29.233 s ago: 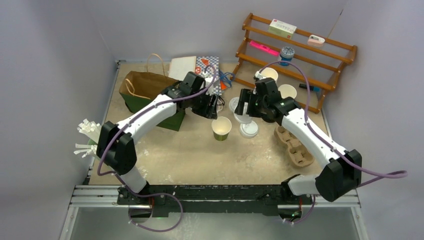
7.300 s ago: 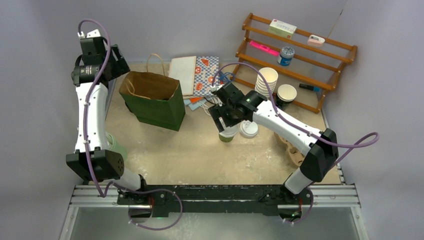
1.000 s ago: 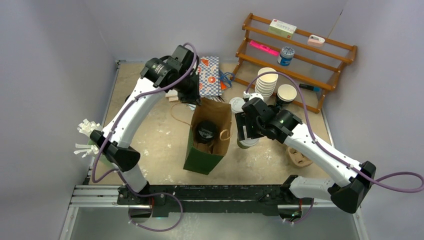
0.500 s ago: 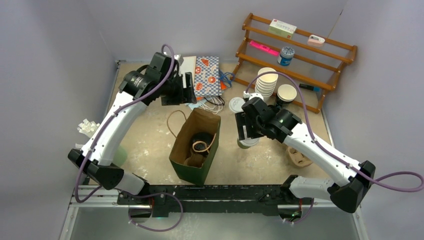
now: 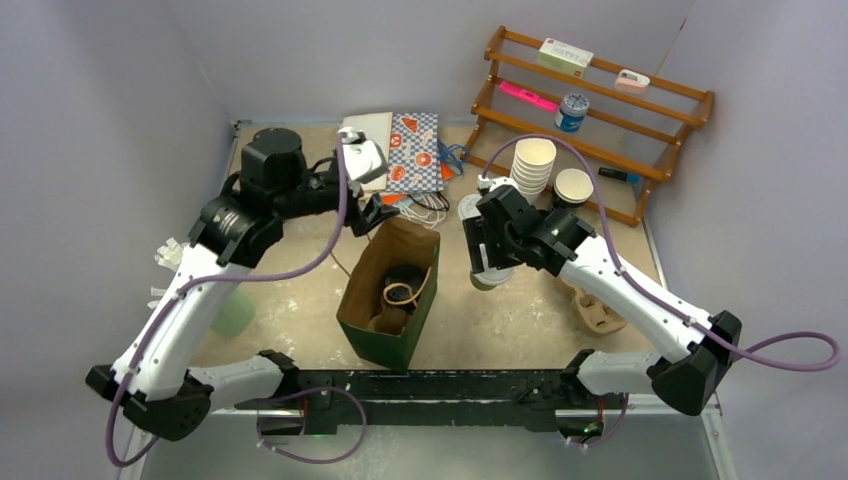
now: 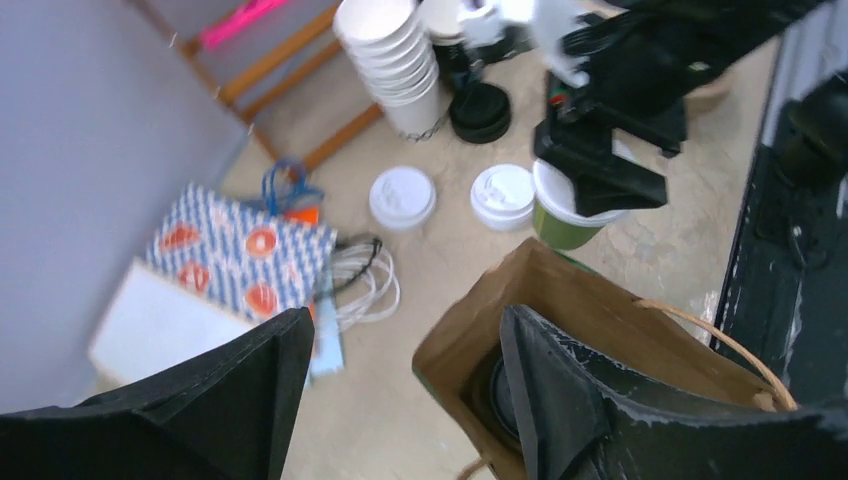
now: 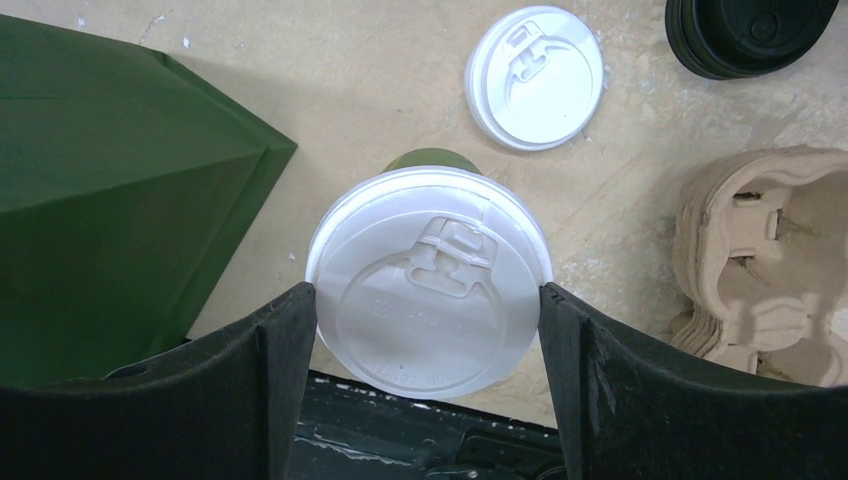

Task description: Pack the takeout coffee

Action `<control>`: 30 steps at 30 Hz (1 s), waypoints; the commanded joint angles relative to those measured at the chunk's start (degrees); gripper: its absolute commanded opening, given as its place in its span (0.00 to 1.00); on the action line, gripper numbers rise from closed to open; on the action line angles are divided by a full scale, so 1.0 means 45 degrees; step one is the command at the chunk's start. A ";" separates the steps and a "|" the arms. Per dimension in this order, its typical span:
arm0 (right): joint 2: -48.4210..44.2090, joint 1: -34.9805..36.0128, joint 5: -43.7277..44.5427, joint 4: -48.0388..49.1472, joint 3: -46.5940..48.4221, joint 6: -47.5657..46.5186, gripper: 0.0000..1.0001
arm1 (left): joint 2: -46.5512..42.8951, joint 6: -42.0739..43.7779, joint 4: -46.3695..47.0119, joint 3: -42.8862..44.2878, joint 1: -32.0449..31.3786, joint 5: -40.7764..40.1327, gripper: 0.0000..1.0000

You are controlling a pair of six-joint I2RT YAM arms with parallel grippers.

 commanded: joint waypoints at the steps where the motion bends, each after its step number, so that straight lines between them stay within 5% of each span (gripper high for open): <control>1: 0.0008 -0.0062 0.0044 -0.0284 0.0798 -0.0361 0.79 | 0.2191 0.6046 -0.2025 0.1865 -0.0669 0.3542 0.74; 6: -0.0002 -0.0078 0.0129 -0.0518 0.1067 -0.0347 0.79 | 0.3395 0.8659 -0.3820 0.2541 -0.1568 0.3001 0.76; 17: -0.0376 -0.0080 -0.0027 -0.0563 0.0806 0.0128 0.79 | 0.5042 1.0198 -0.5648 0.3134 -0.2103 0.1585 0.74; 18: -0.0405 -0.0082 -0.0018 -0.0564 0.0781 0.0139 0.79 | 0.5067 1.0135 -0.5610 0.3023 -0.2158 0.1440 0.71; 26: -0.0420 -0.0074 0.0079 -0.0366 0.0634 0.0126 0.79 | 0.5300 0.7165 -0.4344 0.2786 -0.2314 0.0595 0.00; 30: -0.0413 -0.0082 0.0428 -0.0285 0.0685 -0.0088 0.79 | 0.5240 0.4026 -0.3076 0.3005 -0.2317 -0.0892 0.00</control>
